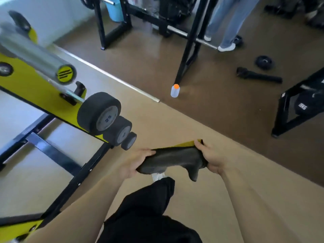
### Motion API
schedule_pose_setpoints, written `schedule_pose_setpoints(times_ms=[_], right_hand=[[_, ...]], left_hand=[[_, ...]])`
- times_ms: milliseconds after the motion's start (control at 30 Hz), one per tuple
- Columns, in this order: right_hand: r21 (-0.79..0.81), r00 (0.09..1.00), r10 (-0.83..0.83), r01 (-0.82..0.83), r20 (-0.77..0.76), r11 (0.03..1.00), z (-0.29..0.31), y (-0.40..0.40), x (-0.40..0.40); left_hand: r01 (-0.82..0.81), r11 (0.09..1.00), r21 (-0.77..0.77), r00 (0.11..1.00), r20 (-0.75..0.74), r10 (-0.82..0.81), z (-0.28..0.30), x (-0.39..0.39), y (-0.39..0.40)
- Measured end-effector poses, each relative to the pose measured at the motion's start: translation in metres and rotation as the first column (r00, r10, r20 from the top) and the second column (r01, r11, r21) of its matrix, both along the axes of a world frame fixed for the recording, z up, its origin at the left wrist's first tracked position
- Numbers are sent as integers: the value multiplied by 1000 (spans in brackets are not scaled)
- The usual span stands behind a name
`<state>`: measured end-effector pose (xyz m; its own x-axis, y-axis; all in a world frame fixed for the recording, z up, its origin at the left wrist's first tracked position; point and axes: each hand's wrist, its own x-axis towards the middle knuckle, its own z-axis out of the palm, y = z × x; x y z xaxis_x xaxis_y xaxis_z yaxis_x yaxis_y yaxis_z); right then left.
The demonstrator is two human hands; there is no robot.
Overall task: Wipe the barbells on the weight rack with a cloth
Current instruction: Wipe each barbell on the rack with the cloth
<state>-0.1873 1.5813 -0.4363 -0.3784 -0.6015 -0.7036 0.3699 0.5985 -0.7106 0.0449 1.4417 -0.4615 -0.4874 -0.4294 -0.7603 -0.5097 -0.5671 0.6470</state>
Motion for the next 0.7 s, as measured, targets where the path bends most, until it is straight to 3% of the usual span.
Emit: schedule_pose_setpoints(times_ms=[167, 267, 367, 500, 600, 700], right_hand=[[-5, 995, 80, -80, 66, 997, 31, -129, -65], [-85, 957, 259, -249, 129, 965, 57, -204, -91], [-123, 898, 406, -390, 169, 913, 73, -284, -100], [-165, 878, 431, -403, 209, 900, 72, -399, -90], [-199, 816, 531, -495, 226, 846, 68, -481, -75], [-248, 702, 693, -651, 163, 717, 61, -565, -59]], left_hand=[[-252, 968, -21, 967, -34, 251, 15, -65, -99], [-451, 891, -42, 891, -73, 448, 25, -77, -155], [-665, 745, 64, 737, -107, 667, 27, -80, -199], [-826, 537, 168, 524, -118, 843, 22, -89, -247], [-912, 405, 71, 396, -111, 911, 25, -105, -287], [-947, 304, -99, 312, -75, 947, 16, -116, -335]])
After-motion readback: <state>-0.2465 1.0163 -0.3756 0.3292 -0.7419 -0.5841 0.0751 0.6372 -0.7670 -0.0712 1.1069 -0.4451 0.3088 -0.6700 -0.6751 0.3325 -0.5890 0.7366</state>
